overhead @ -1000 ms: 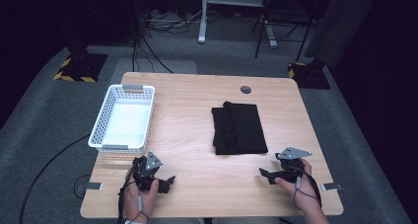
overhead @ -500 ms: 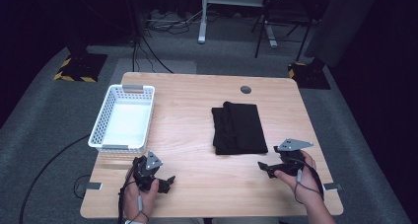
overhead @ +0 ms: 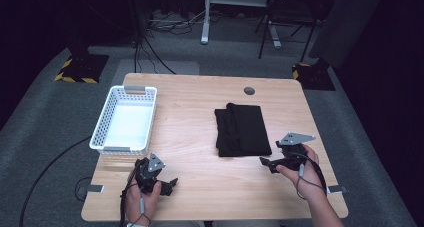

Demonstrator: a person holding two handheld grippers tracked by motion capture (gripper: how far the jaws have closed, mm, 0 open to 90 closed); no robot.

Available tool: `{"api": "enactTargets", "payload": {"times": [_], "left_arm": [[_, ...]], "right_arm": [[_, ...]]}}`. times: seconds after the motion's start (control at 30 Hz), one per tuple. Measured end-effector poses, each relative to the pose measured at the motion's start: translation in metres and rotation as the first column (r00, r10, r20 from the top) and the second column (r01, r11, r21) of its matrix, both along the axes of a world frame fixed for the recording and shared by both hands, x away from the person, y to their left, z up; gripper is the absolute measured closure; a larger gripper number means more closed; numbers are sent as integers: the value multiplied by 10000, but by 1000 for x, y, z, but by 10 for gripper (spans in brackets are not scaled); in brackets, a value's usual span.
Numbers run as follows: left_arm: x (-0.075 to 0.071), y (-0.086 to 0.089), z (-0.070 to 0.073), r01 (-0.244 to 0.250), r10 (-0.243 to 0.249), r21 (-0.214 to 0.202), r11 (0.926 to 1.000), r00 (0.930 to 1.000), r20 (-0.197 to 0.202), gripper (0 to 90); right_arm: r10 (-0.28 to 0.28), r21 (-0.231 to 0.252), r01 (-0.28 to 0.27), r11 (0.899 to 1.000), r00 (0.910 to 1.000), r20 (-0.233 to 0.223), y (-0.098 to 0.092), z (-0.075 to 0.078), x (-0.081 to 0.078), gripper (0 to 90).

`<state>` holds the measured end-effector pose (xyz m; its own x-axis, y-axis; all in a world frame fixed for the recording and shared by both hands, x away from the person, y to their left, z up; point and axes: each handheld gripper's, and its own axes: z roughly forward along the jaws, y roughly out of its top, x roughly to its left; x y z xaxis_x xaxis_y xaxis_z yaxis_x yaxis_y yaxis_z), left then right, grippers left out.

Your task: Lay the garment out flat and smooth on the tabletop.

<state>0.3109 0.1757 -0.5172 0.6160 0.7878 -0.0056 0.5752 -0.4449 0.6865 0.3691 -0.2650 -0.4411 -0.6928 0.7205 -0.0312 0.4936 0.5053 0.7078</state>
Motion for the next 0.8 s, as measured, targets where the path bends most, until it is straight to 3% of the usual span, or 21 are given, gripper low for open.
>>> {"api": "enactTargets", "payload": {"times": [0.07,0.37,0.8], "left_arm": [[1,1,0,70,-70,4,10000,10000,-12,3],[0,1,0,108,-108,32,9999,9999,14,3],[-4,-1,0,99,-103,170,9998,9997,238,6]], "right_arm": [[-94,-275,94,9996,10000,-24,4,2,5,114],[344,-308,-340,9989,9993,148,23,8,16,114],[699,37,-700,9975,9973,214,50,10,28,97]]}}
